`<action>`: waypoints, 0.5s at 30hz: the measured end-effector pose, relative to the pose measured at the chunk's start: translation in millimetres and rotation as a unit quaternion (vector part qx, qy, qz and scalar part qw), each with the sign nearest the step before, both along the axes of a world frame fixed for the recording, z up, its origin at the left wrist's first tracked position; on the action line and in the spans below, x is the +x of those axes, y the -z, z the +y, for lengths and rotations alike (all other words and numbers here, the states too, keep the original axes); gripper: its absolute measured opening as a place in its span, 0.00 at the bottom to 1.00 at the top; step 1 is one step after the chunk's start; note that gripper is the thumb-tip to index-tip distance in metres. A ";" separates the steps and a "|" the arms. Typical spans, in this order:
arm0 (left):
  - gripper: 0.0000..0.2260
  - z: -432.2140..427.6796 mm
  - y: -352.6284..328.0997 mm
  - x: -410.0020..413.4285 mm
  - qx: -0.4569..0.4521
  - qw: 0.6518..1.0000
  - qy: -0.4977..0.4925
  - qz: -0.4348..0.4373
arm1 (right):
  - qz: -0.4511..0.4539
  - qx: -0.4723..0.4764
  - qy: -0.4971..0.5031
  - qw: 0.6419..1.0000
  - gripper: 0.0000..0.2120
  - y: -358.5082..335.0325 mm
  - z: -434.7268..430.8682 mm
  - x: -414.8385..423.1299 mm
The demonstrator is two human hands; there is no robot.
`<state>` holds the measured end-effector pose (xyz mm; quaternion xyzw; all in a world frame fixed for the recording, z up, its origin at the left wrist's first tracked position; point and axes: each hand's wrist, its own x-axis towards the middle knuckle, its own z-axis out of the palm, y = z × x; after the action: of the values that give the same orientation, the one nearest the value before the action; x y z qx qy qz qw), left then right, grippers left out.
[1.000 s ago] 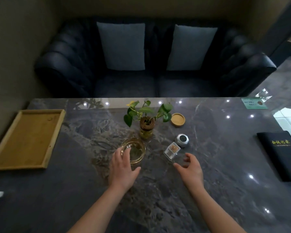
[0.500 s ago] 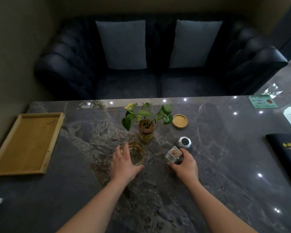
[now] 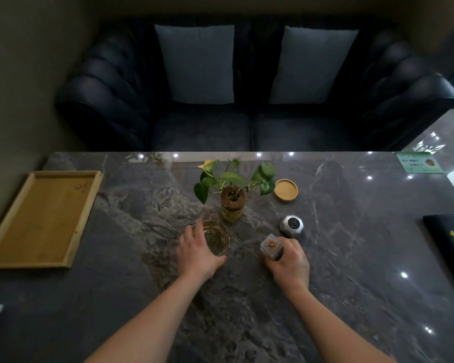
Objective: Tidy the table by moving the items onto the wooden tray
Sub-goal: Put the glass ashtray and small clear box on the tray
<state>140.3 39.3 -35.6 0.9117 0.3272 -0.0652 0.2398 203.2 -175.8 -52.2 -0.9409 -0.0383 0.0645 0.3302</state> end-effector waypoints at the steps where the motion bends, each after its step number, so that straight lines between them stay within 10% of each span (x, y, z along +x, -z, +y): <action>1: 0.53 0.8 -0.6 -1.2 -0.004 1.000 -0.001 -0.005 | 0.001 0.004 0.001 1.000 0.16 -1.1 -0.5 -0.2; 15: 0.53 58.4 -38.9 -81.7 -0.004 0.989 -0.113 -0.092 | 0.009 0.069 -0.143 0.987 0.18 -24.3 52.8 -29.2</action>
<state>58.6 97.7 3.4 0.8701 0.4042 0.0451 0.2784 174.0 -123.0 -27.9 -0.9003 -0.1736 0.1162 0.3819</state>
